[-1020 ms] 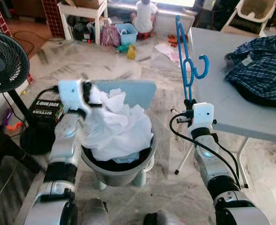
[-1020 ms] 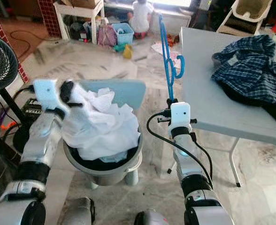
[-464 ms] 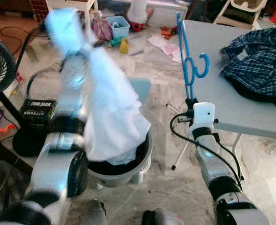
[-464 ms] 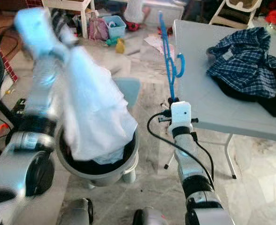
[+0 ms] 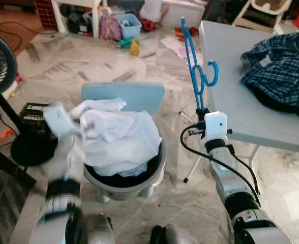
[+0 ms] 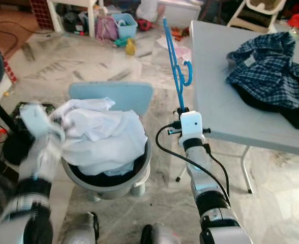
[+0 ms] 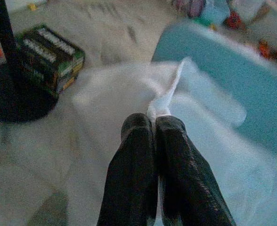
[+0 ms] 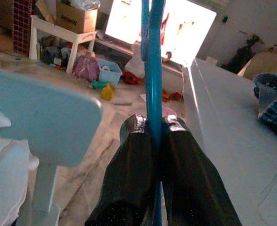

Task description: Hang hanger

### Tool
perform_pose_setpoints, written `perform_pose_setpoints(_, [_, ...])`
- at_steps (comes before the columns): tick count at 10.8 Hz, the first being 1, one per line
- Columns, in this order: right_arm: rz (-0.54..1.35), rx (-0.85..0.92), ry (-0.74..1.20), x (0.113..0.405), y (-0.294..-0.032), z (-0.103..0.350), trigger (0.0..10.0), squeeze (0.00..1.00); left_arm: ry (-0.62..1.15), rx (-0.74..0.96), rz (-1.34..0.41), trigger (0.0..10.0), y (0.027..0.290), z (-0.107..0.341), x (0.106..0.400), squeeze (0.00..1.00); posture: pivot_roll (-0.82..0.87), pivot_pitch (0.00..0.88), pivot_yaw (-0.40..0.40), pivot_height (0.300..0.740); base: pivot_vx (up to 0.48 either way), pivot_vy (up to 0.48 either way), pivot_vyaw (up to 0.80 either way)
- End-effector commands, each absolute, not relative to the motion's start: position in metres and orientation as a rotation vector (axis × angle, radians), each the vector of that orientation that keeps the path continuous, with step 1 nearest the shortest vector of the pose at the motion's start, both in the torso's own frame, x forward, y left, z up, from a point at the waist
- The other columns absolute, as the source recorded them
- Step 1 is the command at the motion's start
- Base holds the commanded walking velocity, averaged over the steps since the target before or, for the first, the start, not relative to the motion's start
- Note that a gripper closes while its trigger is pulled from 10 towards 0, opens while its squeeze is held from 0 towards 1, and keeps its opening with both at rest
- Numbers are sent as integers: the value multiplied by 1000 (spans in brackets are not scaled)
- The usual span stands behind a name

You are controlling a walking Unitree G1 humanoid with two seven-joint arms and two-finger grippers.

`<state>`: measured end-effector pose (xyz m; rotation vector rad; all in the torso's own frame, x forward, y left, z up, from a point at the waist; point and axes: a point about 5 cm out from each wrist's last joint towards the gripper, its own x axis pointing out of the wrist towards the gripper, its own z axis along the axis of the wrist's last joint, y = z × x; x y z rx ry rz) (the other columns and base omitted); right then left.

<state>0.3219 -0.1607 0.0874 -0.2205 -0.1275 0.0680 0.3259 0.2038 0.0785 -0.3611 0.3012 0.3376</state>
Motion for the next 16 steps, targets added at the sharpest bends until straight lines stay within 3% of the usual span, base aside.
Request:
perform_pose_setpoints(1, [62,-233,-135,322,-165,91,10000,0,296,-347,316,10000,202,79,322,0,108,134,-121,740,0,0,0])
perform_pose_setpoints(2, [61,-237,-131,320,-167,89,10000,0,289,-319,270,10000,201,74,312,1000,108,139,-121,740,0,0,0])
perform_pose_setpoints(3, [60,-239,-129,319,-168,89,10000,0,295,-283,244,10000,200,73,308,1000,110,143,-121,740,0,0,0])
perform_pose_setpoints(5, [67,-239,-127,319,-165,88,10000,0,434,-30,139,10000,195,53,287,1000,114,148,-122,740,0,0,0])
perform_pose_setpoints(9, [74,-243,-120,318,-164,87,10000,0,504,37,151,10000,201,35,256,1000,121,151,-119,740,0,0,0])
perform_pose_setpoints(10, [79,-243,-118,318,-162,87,10000,0,483,66,116,10000,195,36,253,1000,124,151,-120,740,0,0,0])
perform_pose_setpoints(13, [88,-251,-116,320,-161,87,10000,0,98,90,70,10000,190,101,271,1000,131,145,-121,740,0,0,0])
perform_pose_setpoints(14, [88,-253,-115,320,-161,87,10000,0,60,93,80,10000,195,112,276,0,132,143,-120,740,0,0,0])
perform_pose_setpoints(16, [91,-254,-115,320,-159,87,10000,0,128,68,157,10000,220,106,283,0,127,148,-121,740,0,0,0])
